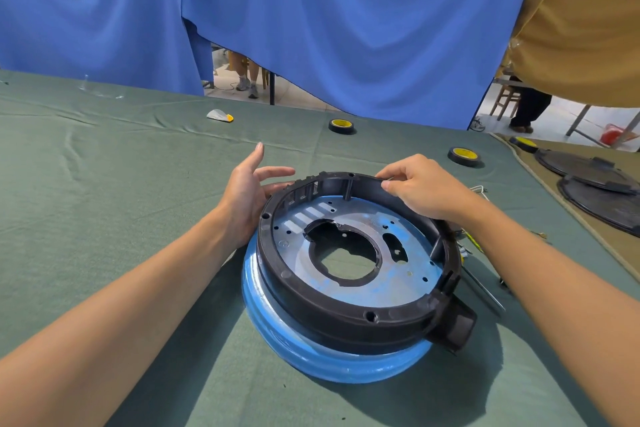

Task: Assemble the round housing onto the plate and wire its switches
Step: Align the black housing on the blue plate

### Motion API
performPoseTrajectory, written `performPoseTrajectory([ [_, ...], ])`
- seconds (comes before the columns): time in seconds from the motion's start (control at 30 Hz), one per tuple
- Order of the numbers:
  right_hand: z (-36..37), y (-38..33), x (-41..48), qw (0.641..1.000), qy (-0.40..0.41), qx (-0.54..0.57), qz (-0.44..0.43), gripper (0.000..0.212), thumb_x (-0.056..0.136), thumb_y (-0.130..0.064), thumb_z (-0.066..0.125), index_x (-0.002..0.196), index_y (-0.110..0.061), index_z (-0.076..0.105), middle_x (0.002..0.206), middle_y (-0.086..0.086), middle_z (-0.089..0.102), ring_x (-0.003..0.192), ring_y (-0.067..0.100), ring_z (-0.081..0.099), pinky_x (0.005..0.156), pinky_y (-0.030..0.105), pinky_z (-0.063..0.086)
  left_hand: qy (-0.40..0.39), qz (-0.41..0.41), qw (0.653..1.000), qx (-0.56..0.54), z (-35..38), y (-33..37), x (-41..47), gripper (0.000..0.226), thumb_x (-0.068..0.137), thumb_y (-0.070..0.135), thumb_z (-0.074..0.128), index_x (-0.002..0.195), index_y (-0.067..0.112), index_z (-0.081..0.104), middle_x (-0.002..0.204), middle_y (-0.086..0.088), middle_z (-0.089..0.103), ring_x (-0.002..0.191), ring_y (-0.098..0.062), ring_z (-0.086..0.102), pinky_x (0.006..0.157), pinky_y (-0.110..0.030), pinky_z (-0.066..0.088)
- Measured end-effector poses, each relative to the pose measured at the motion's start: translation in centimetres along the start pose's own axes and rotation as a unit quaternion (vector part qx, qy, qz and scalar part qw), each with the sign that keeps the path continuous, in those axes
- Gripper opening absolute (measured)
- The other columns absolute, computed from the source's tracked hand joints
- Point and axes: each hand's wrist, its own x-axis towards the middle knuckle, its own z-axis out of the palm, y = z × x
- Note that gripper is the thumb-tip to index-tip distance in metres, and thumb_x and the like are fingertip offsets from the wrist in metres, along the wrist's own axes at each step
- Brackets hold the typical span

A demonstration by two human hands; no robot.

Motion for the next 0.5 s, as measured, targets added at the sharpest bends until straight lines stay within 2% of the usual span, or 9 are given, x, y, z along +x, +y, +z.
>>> performPoseTrajectory([
  [0.27,0.5,-0.36,-0.4,1.0,0.022,-0.013,0.015,0.032,0.101,-0.012,0.046,0.129,-0.009,0.062,0.132,0.008,0.061,0.122,0.025,0.054,0.093,0.026,0.037,-0.012,0.008,1.0,0.005,0.52,0.2,-0.01,0.067,0.093,0.07,0.039,0.102,0.014,0.076,0.12,-0.024,0.067,0.11,-0.039,0.065,0.102,-0.055,0.048],
  [0.33,0.56,-0.42,-0.37,0.999,0.025,-0.014,0.019,0.032,0.101,-0.011,0.046,0.129,-0.009,0.062,0.133,0.008,0.061,0.123,0.026,0.053,0.097,0.029,0.038,-0.021,0.013,1.0,0.008,0.6,0.26,-0.16,0.061,0.093,0.065,0.044,0.107,0.013,0.074,0.115,-0.022,0.07,0.093,-0.031,0.071,0.086,-0.044,0.058],
  [0.4,0.6,-0.44,-0.38,0.999,0.026,-0.014,0.02,0.033,0.101,-0.012,0.046,0.129,-0.009,0.062,0.133,0.008,0.061,0.124,0.026,0.052,0.099,0.031,0.039,-0.036,0.018,0.999,-0.001,0.6,0.32,-0.38,0.052,0.095,0.057,0.049,0.11,0.012,0.071,0.107,-0.018,0.072,0.078,-0.025,0.072,0.071,-0.034,0.058],
  [0.5,0.36,-0.32,-0.32,1.0,0.012,-0.004,0.026,0.032,0.101,-0.015,0.046,0.128,-0.012,0.062,0.13,0.007,0.062,0.113,0.022,0.054,0.089,0.027,0.037,-0.056,0.026,0.998,0.001,0.31,0.2,-0.52,0.044,0.095,0.049,0.052,0.112,0.012,0.07,0.108,-0.013,0.071,0.08,-0.023,0.071,0.072,-0.034,0.055],
])
